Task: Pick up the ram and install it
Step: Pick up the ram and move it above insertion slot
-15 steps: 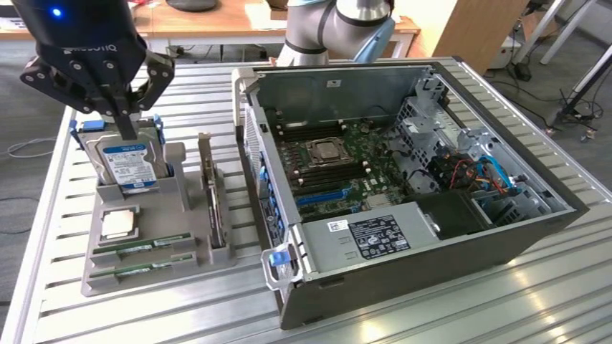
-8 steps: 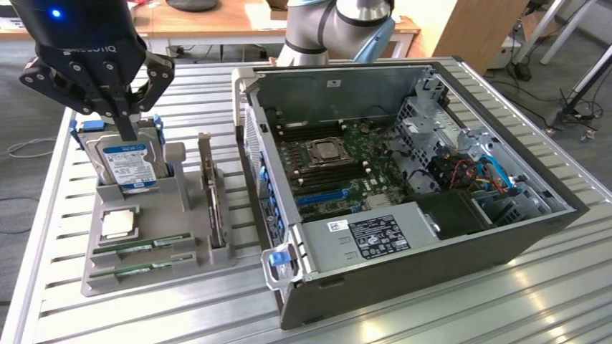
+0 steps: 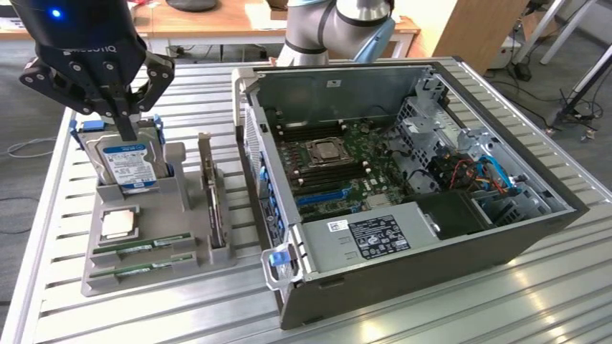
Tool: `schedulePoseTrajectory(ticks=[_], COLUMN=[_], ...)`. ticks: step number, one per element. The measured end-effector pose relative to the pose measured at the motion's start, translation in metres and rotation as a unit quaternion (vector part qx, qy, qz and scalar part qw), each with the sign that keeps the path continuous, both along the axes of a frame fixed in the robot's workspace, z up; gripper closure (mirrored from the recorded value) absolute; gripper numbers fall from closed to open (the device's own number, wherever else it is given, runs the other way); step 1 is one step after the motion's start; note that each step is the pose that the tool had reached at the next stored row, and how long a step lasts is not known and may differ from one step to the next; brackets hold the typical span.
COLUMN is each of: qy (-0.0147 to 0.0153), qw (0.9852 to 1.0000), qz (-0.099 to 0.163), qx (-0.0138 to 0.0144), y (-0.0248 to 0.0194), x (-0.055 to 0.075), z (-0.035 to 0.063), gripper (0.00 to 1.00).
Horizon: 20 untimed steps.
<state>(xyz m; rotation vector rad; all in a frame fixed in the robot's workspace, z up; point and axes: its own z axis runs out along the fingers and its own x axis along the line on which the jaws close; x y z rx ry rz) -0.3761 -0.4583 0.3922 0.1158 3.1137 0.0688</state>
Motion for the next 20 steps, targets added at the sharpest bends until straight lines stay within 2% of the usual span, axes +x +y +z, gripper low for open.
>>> schedulePoseTrajectory(ticks=[7, 13, 20], qy=[0.0000, 0.0000, 0.0000], qw=[0.9999, 0.9995, 0.9974], qz=[0.011, 0.032, 0.072], qx=[0.0000, 0.0000, 0.0000], y=[0.0000, 0.0000, 0.0000], x=[0.0000, 0.0000, 0.0000], z=[0.0000, 0.0000, 0.0000], gripper=[0.89, 0.89, 0.89])
